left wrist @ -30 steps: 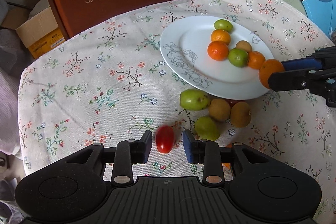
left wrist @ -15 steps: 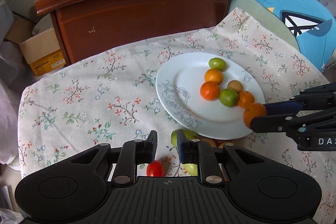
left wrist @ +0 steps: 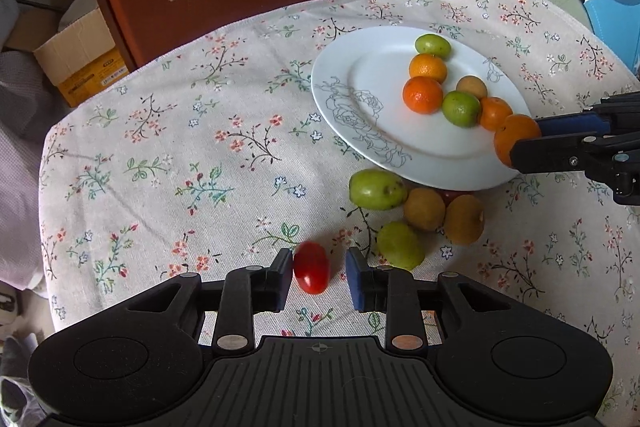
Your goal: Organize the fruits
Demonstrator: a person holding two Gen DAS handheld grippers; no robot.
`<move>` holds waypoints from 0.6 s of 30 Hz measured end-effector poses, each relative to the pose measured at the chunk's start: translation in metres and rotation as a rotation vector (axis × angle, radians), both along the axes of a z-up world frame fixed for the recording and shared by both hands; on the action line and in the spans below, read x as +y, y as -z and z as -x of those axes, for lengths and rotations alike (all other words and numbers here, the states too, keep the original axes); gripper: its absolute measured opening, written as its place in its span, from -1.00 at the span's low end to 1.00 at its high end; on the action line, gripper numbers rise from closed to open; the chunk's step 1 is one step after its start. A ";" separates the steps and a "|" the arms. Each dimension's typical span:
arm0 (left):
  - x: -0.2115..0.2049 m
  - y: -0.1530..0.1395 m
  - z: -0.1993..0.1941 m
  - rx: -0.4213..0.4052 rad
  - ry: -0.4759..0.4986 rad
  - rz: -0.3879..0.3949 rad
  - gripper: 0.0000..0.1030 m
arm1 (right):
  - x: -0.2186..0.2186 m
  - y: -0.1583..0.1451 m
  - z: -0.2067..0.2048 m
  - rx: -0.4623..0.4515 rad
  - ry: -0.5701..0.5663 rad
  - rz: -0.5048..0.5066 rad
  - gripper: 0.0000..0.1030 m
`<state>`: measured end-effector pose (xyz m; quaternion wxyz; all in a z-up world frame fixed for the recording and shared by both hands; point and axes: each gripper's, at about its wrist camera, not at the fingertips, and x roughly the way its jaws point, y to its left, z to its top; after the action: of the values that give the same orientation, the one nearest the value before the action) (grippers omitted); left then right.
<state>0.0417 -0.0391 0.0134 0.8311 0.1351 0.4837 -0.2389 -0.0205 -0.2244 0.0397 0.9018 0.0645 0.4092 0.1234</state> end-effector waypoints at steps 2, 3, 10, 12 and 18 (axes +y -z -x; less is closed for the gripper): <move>0.000 0.004 0.001 0.002 0.002 -0.010 -0.46 | 0.000 -0.001 0.000 -0.003 -0.002 0.000 -0.39; -0.001 0.004 0.001 -0.003 0.005 -0.008 -0.46 | 0.001 -0.001 0.000 -0.003 -0.004 0.000 -0.39; 0.000 -0.005 -0.001 -0.035 -0.018 0.038 -0.66 | 0.000 0.000 0.000 -0.002 0.001 -0.001 -0.39; -0.003 -0.013 -0.003 -0.060 -0.018 0.065 -0.66 | 0.000 0.000 0.000 -0.004 0.000 0.000 -0.39; -0.009 -0.033 -0.016 -0.102 -0.040 0.172 -0.66 | -0.002 0.002 -0.005 0.000 0.008 0.007 -0.39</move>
<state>0.0580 -0.0484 0.0468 0.8677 0.0656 0.4209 -0.2560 -0.0157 -0.2264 0.0380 0.9025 0.0630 0.4093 0.1182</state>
